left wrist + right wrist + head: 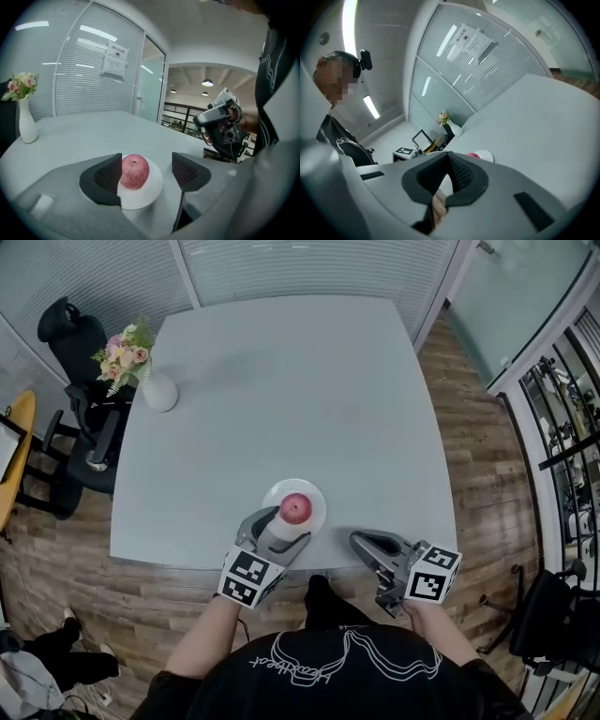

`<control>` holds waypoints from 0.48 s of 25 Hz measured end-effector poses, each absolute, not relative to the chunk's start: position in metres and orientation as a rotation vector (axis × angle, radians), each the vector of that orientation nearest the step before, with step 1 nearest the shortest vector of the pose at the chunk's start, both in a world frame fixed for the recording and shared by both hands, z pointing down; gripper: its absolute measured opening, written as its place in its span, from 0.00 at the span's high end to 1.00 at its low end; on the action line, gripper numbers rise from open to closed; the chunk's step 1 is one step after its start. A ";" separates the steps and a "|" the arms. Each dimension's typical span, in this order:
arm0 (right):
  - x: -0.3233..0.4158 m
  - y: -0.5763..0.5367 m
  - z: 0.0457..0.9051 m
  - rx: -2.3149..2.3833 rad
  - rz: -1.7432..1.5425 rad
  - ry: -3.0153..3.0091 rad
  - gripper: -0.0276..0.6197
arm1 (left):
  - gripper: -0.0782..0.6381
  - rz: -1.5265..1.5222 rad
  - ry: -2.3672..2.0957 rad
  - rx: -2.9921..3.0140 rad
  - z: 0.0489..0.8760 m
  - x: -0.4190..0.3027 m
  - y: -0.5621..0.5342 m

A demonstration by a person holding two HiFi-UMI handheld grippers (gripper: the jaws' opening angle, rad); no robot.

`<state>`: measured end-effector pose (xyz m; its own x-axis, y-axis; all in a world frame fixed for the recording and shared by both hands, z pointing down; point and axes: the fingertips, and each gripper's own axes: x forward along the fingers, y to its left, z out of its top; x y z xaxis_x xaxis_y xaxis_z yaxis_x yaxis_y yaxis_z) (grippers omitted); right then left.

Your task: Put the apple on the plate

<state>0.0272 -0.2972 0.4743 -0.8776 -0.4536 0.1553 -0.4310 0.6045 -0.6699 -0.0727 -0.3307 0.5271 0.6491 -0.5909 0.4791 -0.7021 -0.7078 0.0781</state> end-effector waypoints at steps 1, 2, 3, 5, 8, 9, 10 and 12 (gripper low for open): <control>0.026 -0.294 0.469 -0.759 -1.134 2.783 0.94 | 0.41 0.607 -1.036 2.614 0.518 -0.073 -0.325; 0.025 -0.291 0.464 -0.754 -1.112 2.789 0.94 | 0.42 0.586 -1.028 2.614 0.509 -0.073 -0.319; 0.023 -0.287 0.459 -0.750 -1.085 2.800 0.94 | 0.42 0.557 -1.020 2.613 0.499 -0.073 -0.312; 0.021 -0.277 0.447 -0.741 -1.017 2.820 0.94 | 0.45 0.486 -0.997 2.608 0.479 -0.073 -0.296; 0.017 -0.261 0.429 -0.733 -0.915 2.857 0.94 | 0.62 0.374 -0.954 2.616 0.446 -0.074 -0.272; 0.015 -0.255 0.424 -0.734 -0.884 2.878 0.94 | 0.66 0.341 -0.945 2.618 0.436 -0.075 -0.264; 0.011 -0.249 0.419 -0.735 -0.853 2.900 0.94 | 0.70 0.313 -0.934 2.618 0.427 -0.077 -0.256; 0.003 -0.237 0.410 -0.735 -0.788 2.945 0.94 | 0.74 0.267 -0.907 2.614 0.411 -0.079 -0.240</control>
